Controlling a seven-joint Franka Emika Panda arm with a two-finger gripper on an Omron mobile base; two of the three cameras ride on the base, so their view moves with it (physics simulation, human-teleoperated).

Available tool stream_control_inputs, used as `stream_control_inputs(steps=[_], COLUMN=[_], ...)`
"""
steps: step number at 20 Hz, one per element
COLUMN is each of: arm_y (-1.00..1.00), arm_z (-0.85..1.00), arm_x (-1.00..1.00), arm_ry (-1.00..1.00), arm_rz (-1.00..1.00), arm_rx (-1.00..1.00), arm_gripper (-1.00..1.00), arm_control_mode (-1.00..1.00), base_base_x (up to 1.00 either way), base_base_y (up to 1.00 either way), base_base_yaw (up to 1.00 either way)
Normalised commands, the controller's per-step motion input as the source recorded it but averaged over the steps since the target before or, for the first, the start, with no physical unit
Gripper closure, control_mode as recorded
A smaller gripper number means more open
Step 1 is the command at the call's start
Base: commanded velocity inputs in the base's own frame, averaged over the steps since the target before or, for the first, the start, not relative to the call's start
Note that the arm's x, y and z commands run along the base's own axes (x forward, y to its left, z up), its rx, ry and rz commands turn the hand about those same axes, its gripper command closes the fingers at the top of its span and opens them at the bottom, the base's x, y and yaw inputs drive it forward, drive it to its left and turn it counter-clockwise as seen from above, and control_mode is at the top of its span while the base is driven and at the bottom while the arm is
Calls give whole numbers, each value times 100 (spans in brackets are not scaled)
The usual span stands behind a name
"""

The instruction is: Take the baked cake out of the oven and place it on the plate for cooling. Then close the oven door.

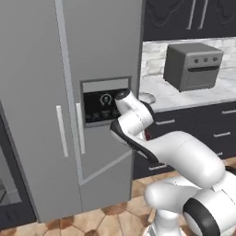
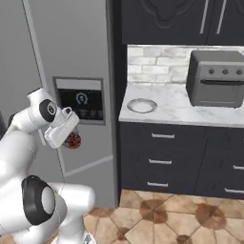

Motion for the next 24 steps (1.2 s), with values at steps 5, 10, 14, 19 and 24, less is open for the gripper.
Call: stream_control_inputs(steps=[5,10,14,19,24], arm_y=[0,0,0,0,0], arm_z=[0,0,0,0,0], arm_x=[0,0,0,0,0], arm_ry=[0,0,0,0,0], arm_rz=[0,0,0,0,0], arm_rx=[0,0,0,0,0], arm_gripper=[100,100,100,100,100], arm_control_mode=[100,100,100,100,100], base_base_x=[15,29,85,100,100], base_base_y=[-78,-100,-76,-42,-23], base_base_yaw=[2,11,22,23,25])
